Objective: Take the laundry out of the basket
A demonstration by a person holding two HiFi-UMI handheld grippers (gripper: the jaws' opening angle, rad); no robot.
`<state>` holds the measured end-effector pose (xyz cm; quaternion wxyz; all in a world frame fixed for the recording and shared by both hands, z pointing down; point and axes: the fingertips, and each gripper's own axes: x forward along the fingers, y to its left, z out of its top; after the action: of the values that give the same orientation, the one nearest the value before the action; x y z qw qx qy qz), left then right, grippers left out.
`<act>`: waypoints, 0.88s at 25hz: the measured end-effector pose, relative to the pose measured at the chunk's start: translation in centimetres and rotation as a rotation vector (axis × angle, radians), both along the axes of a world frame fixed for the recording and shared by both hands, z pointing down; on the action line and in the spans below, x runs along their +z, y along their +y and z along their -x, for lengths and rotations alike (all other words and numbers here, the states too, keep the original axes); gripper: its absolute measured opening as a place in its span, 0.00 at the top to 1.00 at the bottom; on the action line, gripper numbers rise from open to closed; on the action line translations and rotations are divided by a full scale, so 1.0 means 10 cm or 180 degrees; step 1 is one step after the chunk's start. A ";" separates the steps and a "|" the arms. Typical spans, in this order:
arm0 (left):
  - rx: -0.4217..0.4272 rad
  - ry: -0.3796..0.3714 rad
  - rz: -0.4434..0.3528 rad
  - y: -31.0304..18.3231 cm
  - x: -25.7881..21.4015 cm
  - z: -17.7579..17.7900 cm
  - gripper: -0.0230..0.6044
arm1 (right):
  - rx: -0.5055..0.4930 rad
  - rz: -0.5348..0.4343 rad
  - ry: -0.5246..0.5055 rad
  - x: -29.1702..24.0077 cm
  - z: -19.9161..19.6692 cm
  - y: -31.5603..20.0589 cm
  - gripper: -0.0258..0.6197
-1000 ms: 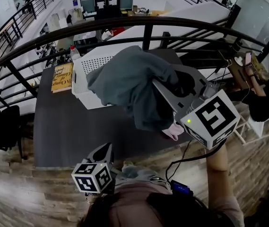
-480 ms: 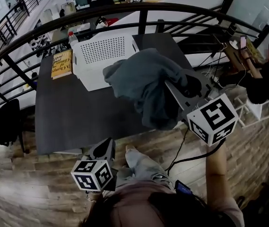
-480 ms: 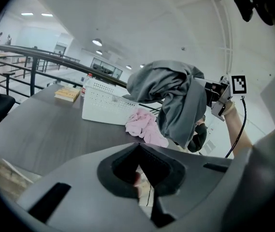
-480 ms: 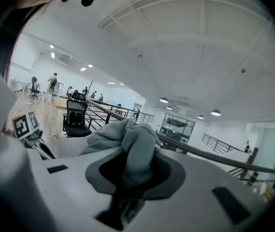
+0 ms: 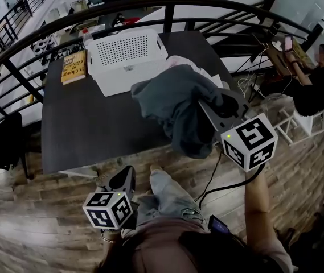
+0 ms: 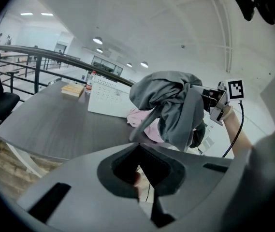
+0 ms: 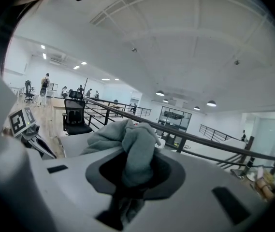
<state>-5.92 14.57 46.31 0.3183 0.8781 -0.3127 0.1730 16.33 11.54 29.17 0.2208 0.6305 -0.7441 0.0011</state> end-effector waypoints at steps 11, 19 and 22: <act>0.0125 -0.0005 0.0097 0.17 0.13 -0.14 0.97 | 0.0095 0.0153 -0.0032 0.35 -0.06 0.02 0.82; 0.0063 -0.0016 0.0073 -0.08 0.09 -0.38 0.97 | -0.0003 0.0287 -0.0148 0.66 -0.15 -0.35 0.82; -0.0033 -0.0009 0.0091 -0.20 0.09 -0.50 0.97 | -0.0089 0.0421 -0.0189 0.85 -0.21 -0.54 0.82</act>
<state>-0.93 12.54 47.19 0.3312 0.8716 -0.3151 0.1770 18.39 6.14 37.71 0.2398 0.6037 -0.7574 0.0659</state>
